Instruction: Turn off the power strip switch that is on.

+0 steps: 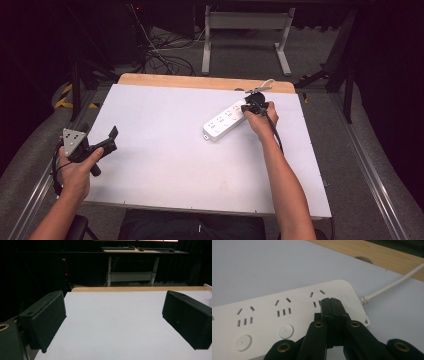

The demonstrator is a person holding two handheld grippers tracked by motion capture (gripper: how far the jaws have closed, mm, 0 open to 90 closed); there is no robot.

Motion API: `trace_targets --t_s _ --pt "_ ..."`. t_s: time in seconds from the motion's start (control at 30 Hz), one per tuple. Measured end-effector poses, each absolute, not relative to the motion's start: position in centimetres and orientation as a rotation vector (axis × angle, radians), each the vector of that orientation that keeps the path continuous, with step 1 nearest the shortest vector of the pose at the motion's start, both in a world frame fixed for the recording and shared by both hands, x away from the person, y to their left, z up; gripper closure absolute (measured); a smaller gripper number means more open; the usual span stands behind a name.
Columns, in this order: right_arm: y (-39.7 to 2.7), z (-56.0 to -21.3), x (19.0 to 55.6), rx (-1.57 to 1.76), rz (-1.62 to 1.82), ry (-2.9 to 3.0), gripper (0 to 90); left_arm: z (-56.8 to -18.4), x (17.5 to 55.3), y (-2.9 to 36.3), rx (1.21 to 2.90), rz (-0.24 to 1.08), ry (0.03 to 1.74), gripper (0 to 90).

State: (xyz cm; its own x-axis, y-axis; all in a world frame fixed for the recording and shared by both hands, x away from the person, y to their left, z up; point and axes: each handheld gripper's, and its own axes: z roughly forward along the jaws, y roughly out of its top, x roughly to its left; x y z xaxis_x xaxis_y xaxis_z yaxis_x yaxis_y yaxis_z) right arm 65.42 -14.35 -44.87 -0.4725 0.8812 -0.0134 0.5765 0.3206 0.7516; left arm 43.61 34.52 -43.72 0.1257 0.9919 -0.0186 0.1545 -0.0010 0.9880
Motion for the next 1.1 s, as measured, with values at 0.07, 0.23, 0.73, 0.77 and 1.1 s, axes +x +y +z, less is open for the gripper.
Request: trace_targets --t_s 0.07,0.23,0.73,0.77,1.1 --pt "-14.28 -44.87 65.42 1.287 0.977 2.169 90.0 -43.71 43.57 34.51 1.373 1.032 1.231 5.5" --pt "-13.97 -45.28 65.41 1.279 0.952 2.182 90.0 -43.69 43.49 34.54 1.370 1.031 1.230 5.5" --pt "-13.75 -45.69 65.12 1.290 0.960 2.161 90.0 -43.71 43.54 34.40 1.377 1.023 1.224 5.6" --pt "-13.75 -45.69 65.12 1.290 0.960 2.161 90.0 -43.69 43.53 34.38 1.378 1.025 1.222 5.6" --pt "-13.99 -45.80 65.10 1.316 0.992 2.154 90.0 -43.73 43.48 34.33 1.378 1.024 1.222 5.7"
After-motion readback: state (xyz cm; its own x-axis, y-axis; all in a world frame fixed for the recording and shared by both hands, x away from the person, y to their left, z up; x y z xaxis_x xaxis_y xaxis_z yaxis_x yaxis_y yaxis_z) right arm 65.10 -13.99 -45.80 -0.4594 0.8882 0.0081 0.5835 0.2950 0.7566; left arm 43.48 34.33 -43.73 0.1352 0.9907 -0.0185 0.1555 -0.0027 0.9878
